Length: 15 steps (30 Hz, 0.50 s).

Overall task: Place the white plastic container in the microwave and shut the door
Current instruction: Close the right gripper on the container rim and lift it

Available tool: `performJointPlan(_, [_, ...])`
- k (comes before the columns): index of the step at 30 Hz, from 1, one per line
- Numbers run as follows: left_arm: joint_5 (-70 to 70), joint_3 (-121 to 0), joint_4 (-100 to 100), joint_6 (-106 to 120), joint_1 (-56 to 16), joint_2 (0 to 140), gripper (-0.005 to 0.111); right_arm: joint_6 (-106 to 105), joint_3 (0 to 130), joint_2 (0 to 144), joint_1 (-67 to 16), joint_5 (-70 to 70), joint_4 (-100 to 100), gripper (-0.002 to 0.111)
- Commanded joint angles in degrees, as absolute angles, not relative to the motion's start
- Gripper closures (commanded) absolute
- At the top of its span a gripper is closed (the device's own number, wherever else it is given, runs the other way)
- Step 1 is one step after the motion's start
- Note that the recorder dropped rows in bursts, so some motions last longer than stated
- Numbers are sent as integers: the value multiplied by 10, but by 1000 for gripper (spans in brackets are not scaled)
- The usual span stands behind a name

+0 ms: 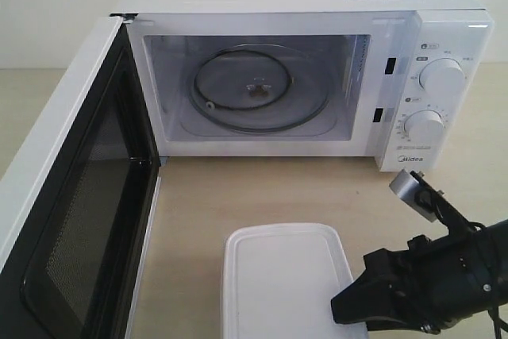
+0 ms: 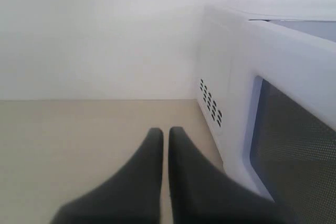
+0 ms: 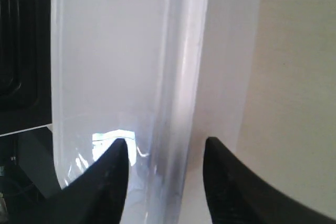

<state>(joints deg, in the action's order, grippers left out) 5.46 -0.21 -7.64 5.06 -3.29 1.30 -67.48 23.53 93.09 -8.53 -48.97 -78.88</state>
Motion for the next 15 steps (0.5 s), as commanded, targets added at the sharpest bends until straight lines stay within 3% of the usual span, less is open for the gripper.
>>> performJointPlan(1, [51,0,-76,44,-30,9,102,-697,234,958,-86,-497,-798,64])
performJointPlan(3, [51,0,-76,44,-30,9,102,-698,234,958,-86,-497,-801,69])
performJointPlan(10, [51,0,-76,44,-30,9,102,-726,235,958,-86,-509,-804,106])
performJointPlan(15, [51,0,-76,44,-30,9,102,-727,235,958,-86,-497,-804,108])
